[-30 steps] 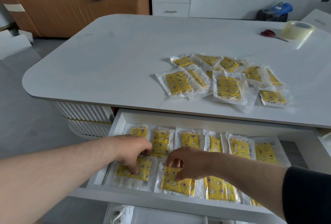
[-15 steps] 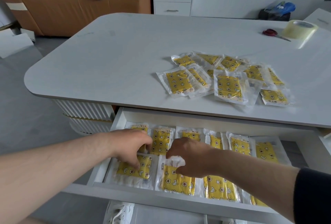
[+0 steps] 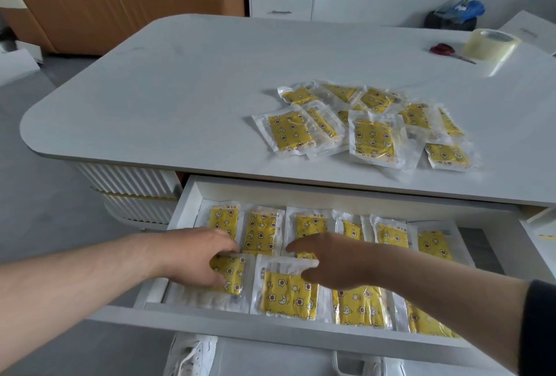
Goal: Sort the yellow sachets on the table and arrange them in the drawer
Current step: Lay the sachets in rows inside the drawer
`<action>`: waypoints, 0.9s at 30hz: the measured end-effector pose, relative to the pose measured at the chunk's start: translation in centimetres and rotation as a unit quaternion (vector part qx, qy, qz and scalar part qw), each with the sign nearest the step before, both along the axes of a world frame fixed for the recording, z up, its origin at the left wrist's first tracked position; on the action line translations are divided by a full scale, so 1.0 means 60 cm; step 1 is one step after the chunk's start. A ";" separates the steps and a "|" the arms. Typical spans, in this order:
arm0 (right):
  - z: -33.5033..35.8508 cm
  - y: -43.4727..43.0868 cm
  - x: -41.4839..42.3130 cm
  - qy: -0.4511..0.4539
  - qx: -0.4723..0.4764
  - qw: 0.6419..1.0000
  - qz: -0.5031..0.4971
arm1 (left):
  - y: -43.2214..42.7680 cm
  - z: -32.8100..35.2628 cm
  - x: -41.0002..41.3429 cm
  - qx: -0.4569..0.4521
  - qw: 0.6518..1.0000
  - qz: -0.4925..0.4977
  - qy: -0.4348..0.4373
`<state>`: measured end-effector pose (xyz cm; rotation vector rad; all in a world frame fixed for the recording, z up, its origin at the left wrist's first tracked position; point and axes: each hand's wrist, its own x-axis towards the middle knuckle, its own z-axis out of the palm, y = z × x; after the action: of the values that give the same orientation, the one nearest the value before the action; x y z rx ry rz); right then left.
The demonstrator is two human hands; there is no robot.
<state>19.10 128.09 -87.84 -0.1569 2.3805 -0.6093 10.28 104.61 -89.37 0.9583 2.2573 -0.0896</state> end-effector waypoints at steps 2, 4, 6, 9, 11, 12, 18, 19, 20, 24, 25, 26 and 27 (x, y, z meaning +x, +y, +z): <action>0.003 0.008 -0.018 0.006 0.030 0.997 -0.067 | -0.001 0.000 -0.006 0.002 1.000 0.018 0.020; -0.006 0.021 -0.030 -0.027 0.055 0.985 -0.163 | -0.002 -0.002 -0.010 -0.006 0.999 0.031 0.011; -0.017 0.026 -0.027 -0.085 0.024 0.968 -0.233 | -0.002 -0.005 -0.010 -0.013 0.999 0.033 -0.012; -0.027 0.025 -0.019 -0.127 0.006 0.963 -0.239 | -0.004 -0.008 -0.010 -0.013 0.999 0.035 -0.017; -0.025 0.020 -0.022 -0.121 0.000 0.965 -0.232 | -0.005 -0.007 -0.012 -0.012 0.999 0.038 -0.014; -0.024 0.019 -0.026 -0.116 -0.003 0.965 -0.233 | -0.005 -0.007 -0.013 -0.012 0.999 0.039 -0.015; -0.013 -0.001 -0.024 0.061 0.144 0.987 -0.037 | -0.004 -0.009 -0.014 0.000 0.999 0.044 -0.010; -0.014 -0.007 -0.021 0.109 0.143 0.984 -0.009 | -0.003 -0.011 -0.015 0.001 0.999 0.040 -0.001; -0.018 -0.014 -0.019 0.141 0.131 0.981 0.021 | -0.002 -0.013 -0.015 0.003 0.999 0.035 0.005; -0.044 -0.045 -0.019 0.120 0.147 0.973 0.135 | 0.004 -0.022 -0.009 -0.002 1.000 0.000 0.016; -0.048 -0.050 -0.021 0.120 0.153 0.970 0.144 | 0.004 -0.024 -0.008 -0.007 1.000 -0.011 0.024; -0.050 -0.052 -0.023 0.121 0.157 0.969 0.149 | 0.005 -0.027 -0.007 -0.009 0.999 -0.018 0.030; -0.051 -0.052 -0.024 0.122 0.154 0.968 0.153 | 0.005 -0.029 -0.007 -0.007 0.999 -0.018 0.033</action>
<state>17.64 124.99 -90.92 -0.4739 2.5793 -0.0730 9.85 104.90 -91.12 1.0011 2.2978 -0.1555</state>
